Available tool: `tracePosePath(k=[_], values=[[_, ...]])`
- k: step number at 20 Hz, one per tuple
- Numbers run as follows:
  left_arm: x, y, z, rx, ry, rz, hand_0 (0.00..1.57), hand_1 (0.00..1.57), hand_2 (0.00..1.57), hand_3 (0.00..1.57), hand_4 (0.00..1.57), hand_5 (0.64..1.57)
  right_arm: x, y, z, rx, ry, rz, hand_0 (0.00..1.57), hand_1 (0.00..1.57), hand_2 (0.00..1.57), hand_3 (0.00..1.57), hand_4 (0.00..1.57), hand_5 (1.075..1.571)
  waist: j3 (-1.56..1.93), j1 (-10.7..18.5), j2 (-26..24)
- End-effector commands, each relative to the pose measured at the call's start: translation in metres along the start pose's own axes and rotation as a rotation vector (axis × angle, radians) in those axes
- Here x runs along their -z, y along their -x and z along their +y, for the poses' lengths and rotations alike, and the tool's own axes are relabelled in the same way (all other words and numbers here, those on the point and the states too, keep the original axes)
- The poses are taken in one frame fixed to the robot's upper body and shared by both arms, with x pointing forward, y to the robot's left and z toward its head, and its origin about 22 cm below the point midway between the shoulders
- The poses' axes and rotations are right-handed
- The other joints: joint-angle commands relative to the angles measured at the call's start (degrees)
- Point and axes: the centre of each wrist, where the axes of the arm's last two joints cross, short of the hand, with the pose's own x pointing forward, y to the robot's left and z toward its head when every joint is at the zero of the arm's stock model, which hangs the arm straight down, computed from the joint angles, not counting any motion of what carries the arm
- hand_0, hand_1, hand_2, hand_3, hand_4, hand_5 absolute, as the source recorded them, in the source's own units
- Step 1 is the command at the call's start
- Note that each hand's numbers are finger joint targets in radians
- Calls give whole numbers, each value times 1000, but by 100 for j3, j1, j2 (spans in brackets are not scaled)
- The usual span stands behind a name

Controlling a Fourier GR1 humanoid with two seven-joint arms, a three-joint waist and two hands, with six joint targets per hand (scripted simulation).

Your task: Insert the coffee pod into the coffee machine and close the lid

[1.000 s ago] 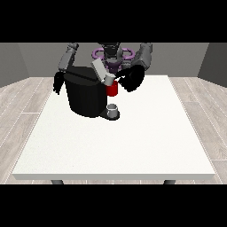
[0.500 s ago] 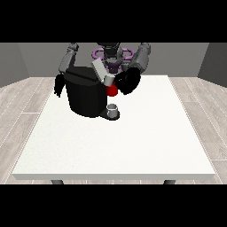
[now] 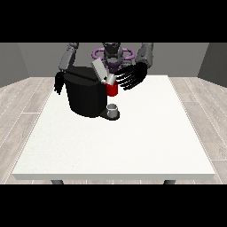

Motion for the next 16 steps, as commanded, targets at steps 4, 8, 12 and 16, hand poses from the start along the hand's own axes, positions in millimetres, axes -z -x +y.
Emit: tracePosePath(k=[4, 8, 12, 16], values=[[-66, 101, -74, -297, 62, 97, 0, 0, 0, 0, 0, 1571, -76, 47, -11, 28, 72, 129, 0, 0, 0, 0, 227, 1571, -11, 558, -1236], [-128, 152, -123, -471, 72, 142, 0, 0, 0, 0, 144, 1571, -99, 57, 3, 2, 69, 176, 0, 0, 0, 0, 0, 1571, -19, 868, -2016], [-189, 192, -134, -562, 78, 285, 0, 0, 0, 0, 355, 1571, -117, 55, 18, -31, -46, 226, 0, 0, 0, 0, 0, 1571, -16, 753, -2860], [-250, 221, -135, -574, 40, 408, 0, 0, 0, 0, 342, 1571, -104, 38, 65, -61, -102, 190, 0, 0, 0, 0, 137, 1571, -15, 592, -3392]])
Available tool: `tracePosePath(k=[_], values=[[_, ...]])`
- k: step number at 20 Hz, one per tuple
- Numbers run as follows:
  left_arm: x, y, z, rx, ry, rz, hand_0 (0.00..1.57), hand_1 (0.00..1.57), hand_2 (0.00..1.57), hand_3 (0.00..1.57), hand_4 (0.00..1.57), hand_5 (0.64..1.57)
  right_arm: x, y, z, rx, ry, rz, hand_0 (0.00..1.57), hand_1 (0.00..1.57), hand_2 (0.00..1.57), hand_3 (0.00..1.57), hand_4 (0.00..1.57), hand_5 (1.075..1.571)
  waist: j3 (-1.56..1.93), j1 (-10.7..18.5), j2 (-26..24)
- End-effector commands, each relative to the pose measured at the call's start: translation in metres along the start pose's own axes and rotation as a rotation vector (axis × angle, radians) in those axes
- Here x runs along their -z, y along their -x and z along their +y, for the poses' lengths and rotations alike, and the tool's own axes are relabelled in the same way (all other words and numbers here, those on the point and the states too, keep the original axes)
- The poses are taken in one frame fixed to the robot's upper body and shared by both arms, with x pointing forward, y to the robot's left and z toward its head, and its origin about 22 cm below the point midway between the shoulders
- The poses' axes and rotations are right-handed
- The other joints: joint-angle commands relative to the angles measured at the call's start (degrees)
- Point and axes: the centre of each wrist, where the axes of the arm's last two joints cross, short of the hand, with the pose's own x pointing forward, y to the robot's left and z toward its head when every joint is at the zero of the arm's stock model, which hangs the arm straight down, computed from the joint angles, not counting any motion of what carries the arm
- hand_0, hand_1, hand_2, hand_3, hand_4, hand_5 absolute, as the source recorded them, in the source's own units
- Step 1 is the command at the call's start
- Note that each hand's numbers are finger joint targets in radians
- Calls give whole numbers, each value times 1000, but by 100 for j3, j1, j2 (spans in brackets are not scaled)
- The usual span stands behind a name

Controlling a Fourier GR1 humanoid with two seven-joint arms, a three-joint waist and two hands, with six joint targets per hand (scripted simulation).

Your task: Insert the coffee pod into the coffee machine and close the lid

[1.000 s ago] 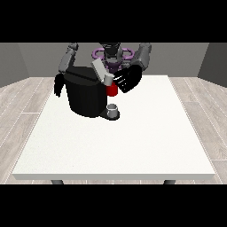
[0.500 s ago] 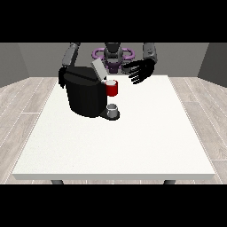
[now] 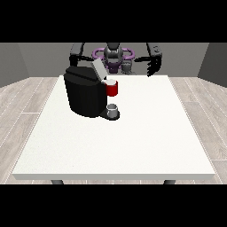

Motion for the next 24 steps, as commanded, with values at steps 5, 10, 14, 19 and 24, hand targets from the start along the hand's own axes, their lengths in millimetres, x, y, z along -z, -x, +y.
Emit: tracePosePath(k=[5, 10, 14, 19, 24], values=[[-87, 65, 15, -101, -71, 160, 0, 0, 0, 0, 333, 1571, 6, -51, 63, -33, -120, -56, 0, 0, 0, 0, 237, 1571, 6, -155, -975], [-87, 62, 10, -92, -78, 155, 0, 0, 0, 0, 340, 1571, 22, -103, 73, -112, -115, -211, 0, 0, 0, 0, 200, 1571, 9, -43, -724], [-72, 47, -14, -132, -10, 17, 0, 0, 0, 0, 299, 1571, 11, -96, 64, -174, -38, -261, 0, 0, 0, 0, 439, 1571, 13, 440, -158], [-64, 23, -1, -107, 26, -68, 0, 0, 0, 0, 213, 1571, 35, -131, 75, -142, -25, -293, 0, 0, 0, 0, 366, 1571, 12, 591, 501], [-45, -2, -2, -90, 17, -146, 0, 0, 0, 0, 181, 1571, 70, -161, 84, -229, 50, -357, 0, 0, 0, 0, 263, 1571, 11, 762, 940]])
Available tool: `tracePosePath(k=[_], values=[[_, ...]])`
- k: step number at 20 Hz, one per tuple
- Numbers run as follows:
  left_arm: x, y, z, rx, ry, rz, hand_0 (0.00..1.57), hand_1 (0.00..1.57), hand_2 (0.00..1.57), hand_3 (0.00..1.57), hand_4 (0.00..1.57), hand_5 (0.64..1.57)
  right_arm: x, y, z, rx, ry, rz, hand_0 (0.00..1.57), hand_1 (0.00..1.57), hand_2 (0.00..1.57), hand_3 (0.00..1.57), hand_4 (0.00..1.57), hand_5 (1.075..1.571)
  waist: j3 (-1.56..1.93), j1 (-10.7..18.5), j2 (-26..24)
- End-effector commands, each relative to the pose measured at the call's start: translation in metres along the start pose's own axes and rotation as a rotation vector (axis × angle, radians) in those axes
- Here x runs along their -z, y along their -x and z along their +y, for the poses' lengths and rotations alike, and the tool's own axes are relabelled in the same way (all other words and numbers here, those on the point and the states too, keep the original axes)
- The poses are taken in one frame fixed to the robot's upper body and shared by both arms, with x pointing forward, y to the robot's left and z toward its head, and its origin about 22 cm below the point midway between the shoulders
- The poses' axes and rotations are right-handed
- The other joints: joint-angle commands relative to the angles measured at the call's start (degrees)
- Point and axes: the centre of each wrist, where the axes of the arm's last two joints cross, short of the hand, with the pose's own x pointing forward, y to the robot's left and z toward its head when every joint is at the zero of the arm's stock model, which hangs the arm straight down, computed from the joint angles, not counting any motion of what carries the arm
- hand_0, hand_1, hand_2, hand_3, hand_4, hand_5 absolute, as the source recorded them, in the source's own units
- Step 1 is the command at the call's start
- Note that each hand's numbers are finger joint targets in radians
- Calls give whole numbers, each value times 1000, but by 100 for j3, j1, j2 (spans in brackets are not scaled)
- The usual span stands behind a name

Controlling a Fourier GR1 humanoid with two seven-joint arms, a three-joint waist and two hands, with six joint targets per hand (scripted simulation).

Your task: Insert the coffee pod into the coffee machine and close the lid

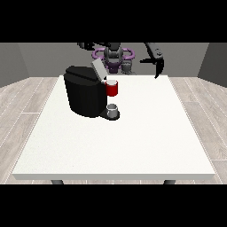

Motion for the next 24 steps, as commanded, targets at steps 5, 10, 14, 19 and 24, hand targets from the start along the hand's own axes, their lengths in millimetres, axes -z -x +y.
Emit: tracePosePath(k=[5, 10, 14, 19, 24], values=[[0, -20, -15, 38, 53, -90, 0, 0, 0, 0, 185, 1571, 40, -4, -13, -92, 60, -18, 0, 0, 0, 0, 230, 1571, 1, 329, 459], [-7, -25, 1, 49, 49, -143, 0, 0, 0, 0, 284, 1571, 63, -6, -12, -68, 92, -21, 0, 0, 0, 0, 350, 1571, 0, 304, 783], [-10, -31, -11, 37, 50, -117, 0, 0, 0, 0, 376, 1571, 62, 10, -51, -85, 149, 38, 0, 0, 0, 0, 362, 1571, 2, 383, 652], [-5, -32, 3, 76, 11, -185, 0, 0, 0, 0, 308, 1571, 77, 14, -41, -66, 115, -18, 0, 0, 0, 0, 424, 1571, 0, 271, 1070], [0, -34, 0, 37, 22, -198, 0, 0, 0, 0, 371, 1571, 102, 5, -41, -83, 172, -31, 0, 0, 0, 0, 420, 1571, -1, 377, 1283]])
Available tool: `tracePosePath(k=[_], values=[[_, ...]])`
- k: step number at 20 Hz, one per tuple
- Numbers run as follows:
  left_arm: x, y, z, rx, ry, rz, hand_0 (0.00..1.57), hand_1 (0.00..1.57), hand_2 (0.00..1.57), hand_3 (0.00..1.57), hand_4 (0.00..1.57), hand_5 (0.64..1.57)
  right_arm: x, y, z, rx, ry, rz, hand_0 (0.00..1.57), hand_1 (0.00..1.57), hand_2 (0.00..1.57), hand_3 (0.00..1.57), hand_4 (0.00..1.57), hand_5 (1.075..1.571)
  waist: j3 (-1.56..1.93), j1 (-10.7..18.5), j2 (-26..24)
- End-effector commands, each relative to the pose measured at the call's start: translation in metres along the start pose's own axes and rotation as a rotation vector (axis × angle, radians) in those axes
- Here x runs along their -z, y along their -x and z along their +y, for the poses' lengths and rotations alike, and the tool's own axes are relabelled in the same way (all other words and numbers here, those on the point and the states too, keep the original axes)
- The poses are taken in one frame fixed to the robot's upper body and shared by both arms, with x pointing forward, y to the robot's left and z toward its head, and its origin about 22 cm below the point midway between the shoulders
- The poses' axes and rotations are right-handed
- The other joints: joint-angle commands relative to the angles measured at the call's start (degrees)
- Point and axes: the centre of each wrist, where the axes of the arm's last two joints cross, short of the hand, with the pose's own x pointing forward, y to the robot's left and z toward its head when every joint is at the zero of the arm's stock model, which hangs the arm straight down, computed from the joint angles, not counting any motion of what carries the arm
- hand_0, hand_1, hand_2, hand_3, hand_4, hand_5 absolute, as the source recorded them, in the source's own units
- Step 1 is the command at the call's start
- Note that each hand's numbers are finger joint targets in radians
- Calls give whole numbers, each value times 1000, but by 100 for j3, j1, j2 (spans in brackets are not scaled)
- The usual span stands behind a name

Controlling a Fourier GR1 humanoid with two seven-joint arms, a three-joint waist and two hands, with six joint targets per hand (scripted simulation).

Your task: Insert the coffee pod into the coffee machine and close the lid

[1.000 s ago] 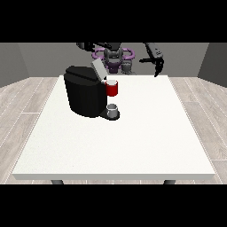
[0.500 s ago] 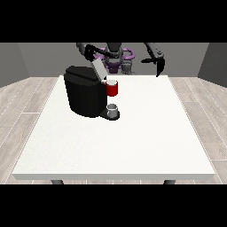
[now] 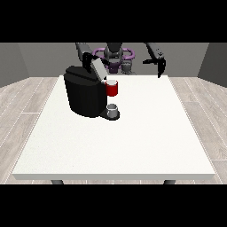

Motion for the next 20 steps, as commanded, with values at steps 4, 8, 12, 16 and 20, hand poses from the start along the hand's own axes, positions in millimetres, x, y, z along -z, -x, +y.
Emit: tracePosePath(k=[4, 8, 12, 16, 20], values=[[-1, 3, 17, 26, -1, -35, 0, 0, 0, 0, 363, 1571, 16, -7, 11, 23, 5, -54, 0, 0, 0, 0, 438, 1571, 3, -102, 383], [8, 5, -8, -8, 0, -12, 0, 0, 0, 0, 396, 1571, 18, 0, 9, 18, -23, -5, 0, 0, 0, 0, 243, 1571, 4, -36, 183], [20, -6, 2, 14, 5, -43, 0, 0, 0, 0, 369, 1571, 31, -11, 9, 19, -11, -42, 0, 0, 0, 0, 423, 1571, 4, 91, 397], [7, 2, 31, 1, -27, -2, 0, 0, 0, 0, 381, 1571, 30, -34, 50, 0, -76, -50, 0, 0, 0, 0, 396, 1571, 0, 21, 316], [16, -5, 16, -14, 30, 21, 0, 0, 0, 0, 354, 1571, 32, -22, 42, -66, -94, -53, 0, 0, 0, 0, 364, 1571, 5, 296, 217]])
